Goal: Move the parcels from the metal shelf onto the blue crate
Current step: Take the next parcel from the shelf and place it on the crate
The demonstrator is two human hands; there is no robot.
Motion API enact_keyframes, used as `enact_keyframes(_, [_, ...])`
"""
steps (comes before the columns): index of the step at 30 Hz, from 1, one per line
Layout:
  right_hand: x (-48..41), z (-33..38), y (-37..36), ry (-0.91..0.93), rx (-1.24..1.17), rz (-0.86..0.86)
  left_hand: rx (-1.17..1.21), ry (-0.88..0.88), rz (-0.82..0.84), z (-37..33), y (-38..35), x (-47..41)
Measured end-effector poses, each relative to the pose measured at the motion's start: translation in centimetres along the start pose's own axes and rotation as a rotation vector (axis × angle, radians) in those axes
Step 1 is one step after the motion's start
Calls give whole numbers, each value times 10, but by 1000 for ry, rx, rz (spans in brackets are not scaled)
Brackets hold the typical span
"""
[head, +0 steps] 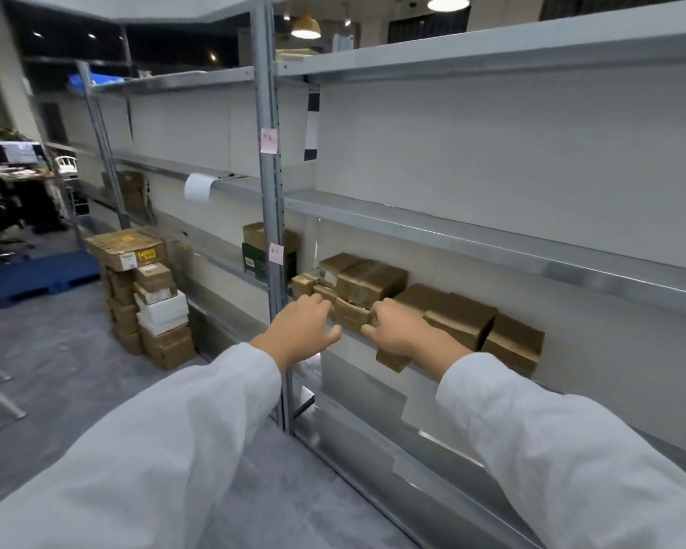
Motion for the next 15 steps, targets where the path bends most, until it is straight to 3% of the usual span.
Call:
enact_keyframes(2, [-32,2,-2,8,-36,-9,-24,11,-8,21,2,-19])
enact_keyframes(7, [-123,-12,-10,-29,-88,-13,-133,-21,190,60,-26,-85])
enact_keyframes(15, [-251,-41,-12,-84,-89,59,-119,-49,152,116,-28,-203])
Point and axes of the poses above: each hand's wrist, its own x-axis away from the middle knuckle, its own y-axis out of the back of the hand, z = x × y, the point moved 9 cm from there along -x, towards the middle knuckle, and after that the axes turned 9 degrees about z, right-handed, at the moved point
